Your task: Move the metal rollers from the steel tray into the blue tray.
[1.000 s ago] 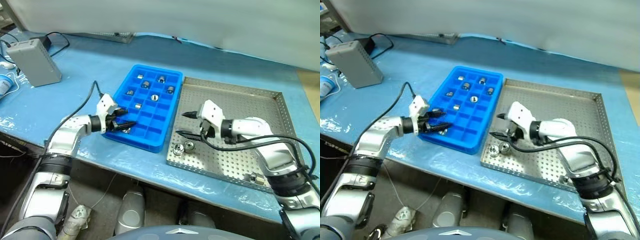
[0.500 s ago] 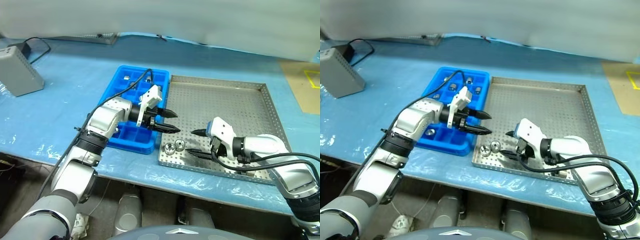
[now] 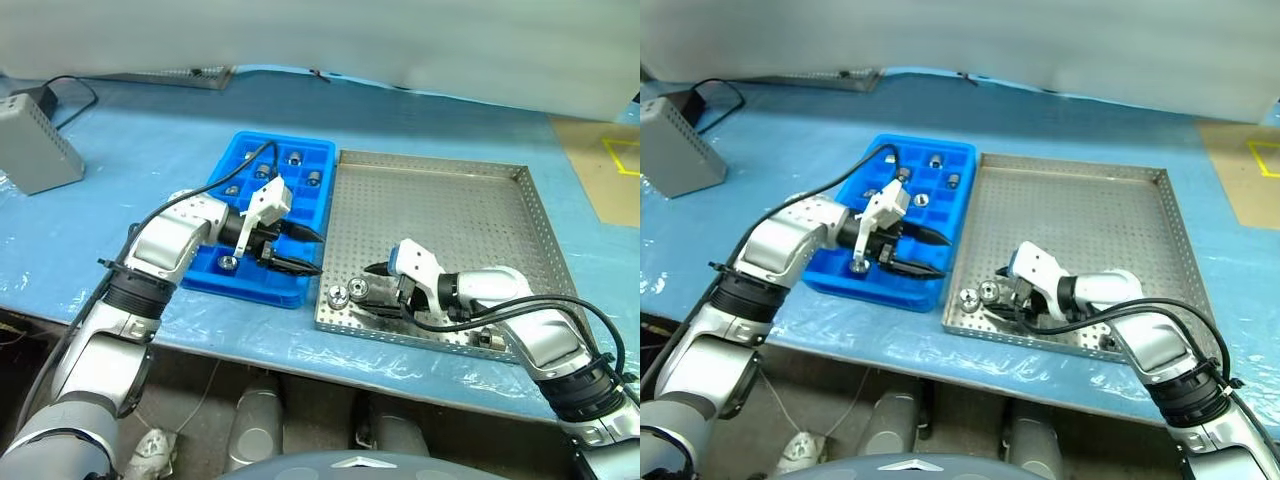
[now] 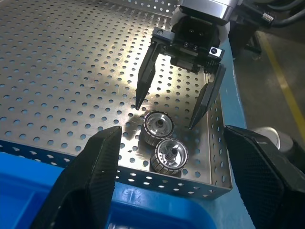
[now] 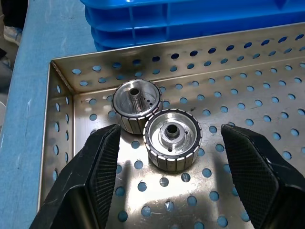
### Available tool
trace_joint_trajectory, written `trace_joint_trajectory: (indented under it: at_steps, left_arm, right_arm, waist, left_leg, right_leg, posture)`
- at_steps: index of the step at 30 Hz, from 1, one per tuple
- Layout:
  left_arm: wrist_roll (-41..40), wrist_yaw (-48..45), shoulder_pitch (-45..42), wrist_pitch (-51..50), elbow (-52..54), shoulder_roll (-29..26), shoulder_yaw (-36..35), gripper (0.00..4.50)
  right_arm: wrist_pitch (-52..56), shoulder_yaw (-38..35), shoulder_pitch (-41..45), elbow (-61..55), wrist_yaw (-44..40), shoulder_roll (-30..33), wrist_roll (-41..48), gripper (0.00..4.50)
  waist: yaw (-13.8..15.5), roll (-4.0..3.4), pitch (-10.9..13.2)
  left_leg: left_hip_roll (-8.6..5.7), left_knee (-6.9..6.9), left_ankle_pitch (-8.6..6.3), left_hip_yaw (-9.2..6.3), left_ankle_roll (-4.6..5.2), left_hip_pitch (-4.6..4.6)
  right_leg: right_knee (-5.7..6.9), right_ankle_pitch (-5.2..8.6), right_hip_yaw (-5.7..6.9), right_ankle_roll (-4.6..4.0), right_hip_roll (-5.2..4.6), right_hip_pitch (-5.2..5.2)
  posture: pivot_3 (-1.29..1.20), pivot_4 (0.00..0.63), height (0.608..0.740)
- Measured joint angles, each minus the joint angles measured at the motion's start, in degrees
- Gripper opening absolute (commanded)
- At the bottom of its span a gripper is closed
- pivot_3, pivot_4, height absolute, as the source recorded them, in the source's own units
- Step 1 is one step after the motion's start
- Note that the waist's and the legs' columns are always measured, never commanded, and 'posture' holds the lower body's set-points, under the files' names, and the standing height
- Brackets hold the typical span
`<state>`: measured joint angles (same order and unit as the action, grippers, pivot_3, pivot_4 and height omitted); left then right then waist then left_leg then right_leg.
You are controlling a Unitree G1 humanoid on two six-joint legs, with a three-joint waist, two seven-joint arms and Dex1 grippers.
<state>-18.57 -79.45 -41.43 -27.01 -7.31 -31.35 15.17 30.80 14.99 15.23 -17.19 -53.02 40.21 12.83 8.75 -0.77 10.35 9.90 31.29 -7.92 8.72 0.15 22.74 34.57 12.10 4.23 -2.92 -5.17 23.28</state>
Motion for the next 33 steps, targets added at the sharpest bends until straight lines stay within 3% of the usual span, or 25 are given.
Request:
trace_joint_trajectory:
  at_steps: [5, 11, 14, 18, 33]
  left_arm:
    - [2.00, 2.70, 2.61, 6.71, 0.00, 0.29, -0.05, 3.56]
    - [2.02, 4.81, 3.72, 7.07, 0.24, 0.37, -0.25, 3.56]
    - [2.00, 5.25, 3.72, 7.04, 0.29, 0.37, -0.31, 3.60]
    - [1.99, 5.33, 3.97, 7.11, -0.13, 0.32, -0.34, 3.60]
    - [2.01, 6.24, 3.95, 7.55, -2.81, 2.17, -0.71, 3.60]
  right_arm:
    - [-1.34, 1.34, 0.40, 5.42, -0.80, -2.15, -0.89, 3.51]
    - [-3.61, 1.56, 1.56, 9.64, -0.57, -3.51, -2.61, 3.51]
    - [-5.51, 1.53, 1.56, 10.68, -0.64, -3.75, -3.34, 2.87]
    - [-6.08, 1.52, 1.08, 10.66, -0.89, -3.98, -3.49, 1.49]
    - [-2.84, -1.29, -2.24, 7.12, -0.62, -2.72, -2.17, 1.45]
  waist:
    - [-0.01, 0.00, 0.00]
    - [-0.05, 0.00, 0.00]
    - [-0.05, 0.00, 0.00]
    - [-0.06, 0.00, 0.00]
    - [-0.08, 0.00, 0.00]
  left_leg:
    - [0.00, 0.02, 0.00, -0.01, 0.00, 0.03]
    - [0.02, 0.04, 0.01, -0.01, -0.02, 0.01]
    - [0.01, 0.04, 0.01, -0.01, -0.01, 0.01]
    - [0.02, 0.04, 0.01, -0.01, -0.01, 0.01]
    - [0.01, 0.05, 0.00, 0.00, 0.01, 0.01]
  right_leg:
    - [0.01, 0.00, 0.02, 0.00, -0.01, 0.01]
    - [0.08, 0.00, 0.02, -0.01, -0.01, 0.02]
    - [0.07, 0.00, 0.01, -0.01, -0.01, 0.01]
    - [0.08, -0.01, 0.02, -0.02, 0.00, 0.02]
    - [0.07, 0.00, 0.01, -0.01, -0.01, 0.01]
  posture:
    - [0.17, 0.150, 0.740]
    - [0.17, 0.150, 0.740]
    - [0.17, 0.150, 0.740]
    - [0.16, 0.150, 0.740]
    - [0.13, 0.150, 0.740]
